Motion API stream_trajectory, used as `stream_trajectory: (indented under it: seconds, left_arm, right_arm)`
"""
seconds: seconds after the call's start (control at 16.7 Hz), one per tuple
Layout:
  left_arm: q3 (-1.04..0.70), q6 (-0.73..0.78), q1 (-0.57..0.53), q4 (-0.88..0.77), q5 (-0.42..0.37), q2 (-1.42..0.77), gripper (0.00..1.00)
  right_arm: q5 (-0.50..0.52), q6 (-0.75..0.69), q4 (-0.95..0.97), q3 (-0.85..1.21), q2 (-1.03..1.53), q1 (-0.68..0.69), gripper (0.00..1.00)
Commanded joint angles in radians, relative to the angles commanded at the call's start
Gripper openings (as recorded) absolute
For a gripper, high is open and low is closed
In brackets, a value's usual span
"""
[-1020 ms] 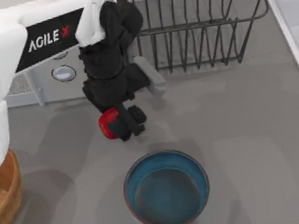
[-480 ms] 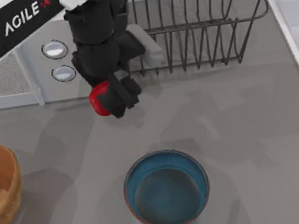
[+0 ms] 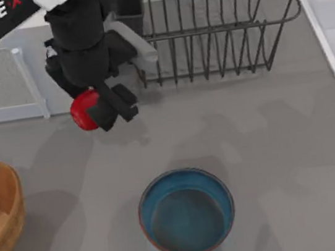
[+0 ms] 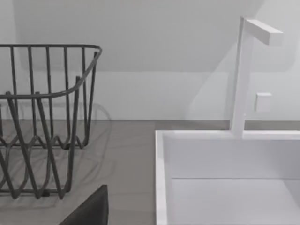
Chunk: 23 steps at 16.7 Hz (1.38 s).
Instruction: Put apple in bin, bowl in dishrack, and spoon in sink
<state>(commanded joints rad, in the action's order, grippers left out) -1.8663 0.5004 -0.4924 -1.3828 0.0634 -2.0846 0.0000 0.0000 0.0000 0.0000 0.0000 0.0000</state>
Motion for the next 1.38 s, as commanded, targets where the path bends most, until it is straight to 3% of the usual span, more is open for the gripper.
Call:
stream_trajectory:
  seconds: [0.42,0.72,1.14,1.38]
  left_arm:
    - [0.339,-0.468,0.160,-0.050,0.182,0.324,0.00]
    - [0.453,-0.678,0.272,-0.094,0.219,0.421,0.00]
    - [0.466,-0.705,0.290,-0.091,0.216,0.436,0.00]
    - [0.567,-0.683,0.316,0.011,0.218,0.446,0.00]
  right_arm:
    - [0.000,0.000,0.000,0.000,0.000,0.000,1.00]
    - [0.000,0.000,0.000,0.000,0.000,0.000,1.00]
    - [0.000,0.000,0.000,0.000,0.000,0.000,1.00]
    - [0.000,0.000,0.000,0.000,0.000,0.000,1.00]
